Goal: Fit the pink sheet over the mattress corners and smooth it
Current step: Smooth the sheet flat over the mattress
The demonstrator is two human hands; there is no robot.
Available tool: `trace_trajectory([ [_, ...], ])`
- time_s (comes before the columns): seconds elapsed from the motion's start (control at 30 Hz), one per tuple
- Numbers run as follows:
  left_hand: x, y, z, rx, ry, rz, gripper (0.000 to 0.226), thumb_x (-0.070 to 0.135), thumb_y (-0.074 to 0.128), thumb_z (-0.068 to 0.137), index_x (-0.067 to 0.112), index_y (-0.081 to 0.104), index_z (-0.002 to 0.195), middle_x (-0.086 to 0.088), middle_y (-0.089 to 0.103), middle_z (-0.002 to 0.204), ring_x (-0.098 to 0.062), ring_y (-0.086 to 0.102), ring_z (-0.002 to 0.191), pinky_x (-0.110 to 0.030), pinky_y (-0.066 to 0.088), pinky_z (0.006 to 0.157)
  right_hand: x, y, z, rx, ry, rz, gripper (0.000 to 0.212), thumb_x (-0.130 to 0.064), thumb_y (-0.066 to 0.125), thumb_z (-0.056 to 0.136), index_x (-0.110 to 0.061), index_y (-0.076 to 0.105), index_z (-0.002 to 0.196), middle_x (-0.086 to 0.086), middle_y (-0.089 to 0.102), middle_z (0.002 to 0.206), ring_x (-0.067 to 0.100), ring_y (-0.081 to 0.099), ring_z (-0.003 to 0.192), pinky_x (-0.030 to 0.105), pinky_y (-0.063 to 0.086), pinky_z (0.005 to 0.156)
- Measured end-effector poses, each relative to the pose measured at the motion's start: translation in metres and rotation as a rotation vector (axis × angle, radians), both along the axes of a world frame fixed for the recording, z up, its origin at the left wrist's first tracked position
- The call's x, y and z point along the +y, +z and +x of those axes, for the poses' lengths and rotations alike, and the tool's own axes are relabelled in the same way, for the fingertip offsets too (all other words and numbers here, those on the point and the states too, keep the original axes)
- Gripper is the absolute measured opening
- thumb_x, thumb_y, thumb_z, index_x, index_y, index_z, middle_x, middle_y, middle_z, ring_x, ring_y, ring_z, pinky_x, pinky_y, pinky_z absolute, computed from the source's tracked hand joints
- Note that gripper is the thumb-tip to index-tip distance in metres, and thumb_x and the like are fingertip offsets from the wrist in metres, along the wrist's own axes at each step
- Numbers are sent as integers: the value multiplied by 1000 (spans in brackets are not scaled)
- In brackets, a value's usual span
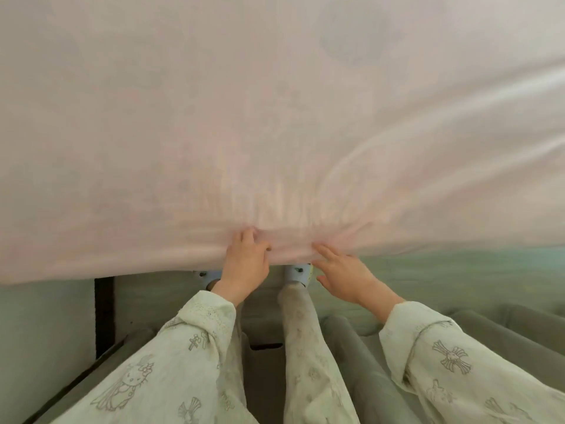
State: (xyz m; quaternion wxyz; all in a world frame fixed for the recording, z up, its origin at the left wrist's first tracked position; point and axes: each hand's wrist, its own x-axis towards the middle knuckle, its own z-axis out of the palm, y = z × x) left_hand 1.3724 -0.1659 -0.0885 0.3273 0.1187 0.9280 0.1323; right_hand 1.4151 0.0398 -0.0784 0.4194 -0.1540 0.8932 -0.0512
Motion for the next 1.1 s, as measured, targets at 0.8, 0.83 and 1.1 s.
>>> trace_trajectory([
  [0.8, 230, -24, 0, 398, -708, -128, 38, 24, 80, 54, 18, 62, 87, -9, 58, 116, -28, 41, 105, -49, 46, 83, 207, -32, 35, 794, -335, 180, 22, 0, 38, 59, -12, 55, 55, 3, 53, 52, 25, 55, 53, 29, 42, 52],
  [0.83, 235, -23, 0, 404, -732, -134, 32, 19, 78, 54, 18, 63, 82, -8, 60, 109, -28, 44, 100, -45, 47, 78, 212, -30, 43, 805, -352, 198, 20, 1, 41, 60, -12, 55, 55, 3, 53, 52, 25, 55, 53, 28, 42, 52],
  [1.1, 241, -17, -2, 346, -802, -101, 13, 21, 67, 64, 15, 64, 75, -7, 59, 94, -28, 55, 85, -37, 42, 66, 227, -26, 76, 557, -722, 309, 26, -3, 80, 59, -6, 60, 76, 11, 62, 67, 32, 61, 63, 33, 45, 53],
])
